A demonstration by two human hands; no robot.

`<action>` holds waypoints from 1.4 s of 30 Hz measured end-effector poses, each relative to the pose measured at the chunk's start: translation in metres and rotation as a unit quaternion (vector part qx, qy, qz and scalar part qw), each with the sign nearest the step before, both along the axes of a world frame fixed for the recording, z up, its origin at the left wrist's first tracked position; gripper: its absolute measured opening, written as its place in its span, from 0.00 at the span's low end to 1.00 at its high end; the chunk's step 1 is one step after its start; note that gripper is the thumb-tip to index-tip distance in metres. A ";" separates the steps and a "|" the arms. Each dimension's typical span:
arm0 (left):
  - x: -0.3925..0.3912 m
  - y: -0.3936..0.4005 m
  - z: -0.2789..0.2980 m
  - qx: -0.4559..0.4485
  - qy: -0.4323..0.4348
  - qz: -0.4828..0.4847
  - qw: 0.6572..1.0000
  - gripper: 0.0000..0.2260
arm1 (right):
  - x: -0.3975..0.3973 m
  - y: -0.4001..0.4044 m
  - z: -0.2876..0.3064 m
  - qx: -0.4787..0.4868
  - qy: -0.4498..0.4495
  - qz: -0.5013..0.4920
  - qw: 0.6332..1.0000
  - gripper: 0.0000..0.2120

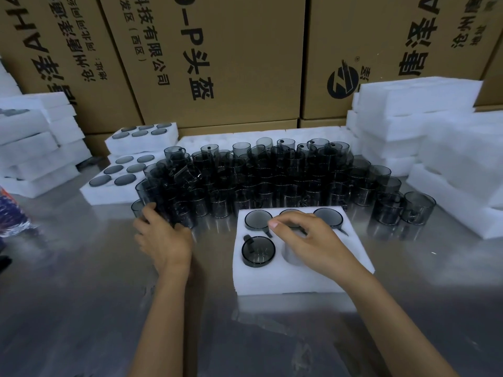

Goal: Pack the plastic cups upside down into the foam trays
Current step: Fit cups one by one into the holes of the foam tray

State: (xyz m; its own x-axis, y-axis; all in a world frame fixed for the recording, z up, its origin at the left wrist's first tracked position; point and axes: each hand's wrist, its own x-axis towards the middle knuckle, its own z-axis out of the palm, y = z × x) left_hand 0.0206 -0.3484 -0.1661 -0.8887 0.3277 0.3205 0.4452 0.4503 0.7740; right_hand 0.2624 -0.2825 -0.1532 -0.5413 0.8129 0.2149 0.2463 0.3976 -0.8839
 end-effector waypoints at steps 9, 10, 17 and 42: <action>0.067 0.018 0.025 0.150 0.076 -0.273 0.947 0.32 | 0.001 0.002 0.003 -0.040 0.064 -0.022 0.997 0.07; 0.075 0.018 0.026 0.150 0.077 -0.311 0.935 0.33 | 0.001 0.002 0.004 -0.040 0.075 -0.032 0.996 0.09; 0.105 0.017 0.025 0.117 0.171 -0.445 0.871 0.35 | 0.008 0.003 0.013 -0.116 0.161 0.010 0.980 0.22; 0.104 0.013 0.033 0.159 0.013 -0.494 0.855 0.33 | 0.026 0.005 0.025 -0.091 0.183 0.078 0.976 0.25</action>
State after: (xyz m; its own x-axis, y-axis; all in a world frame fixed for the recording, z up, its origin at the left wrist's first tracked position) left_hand 0.1244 -0.3354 -0.1333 -0.2195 0.8071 0.5480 0.5058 -0.3862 0.7714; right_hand 0.2885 -0.2778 -0.1279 -0.5755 0.7694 0.2772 -0.1496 0.2342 -0.9606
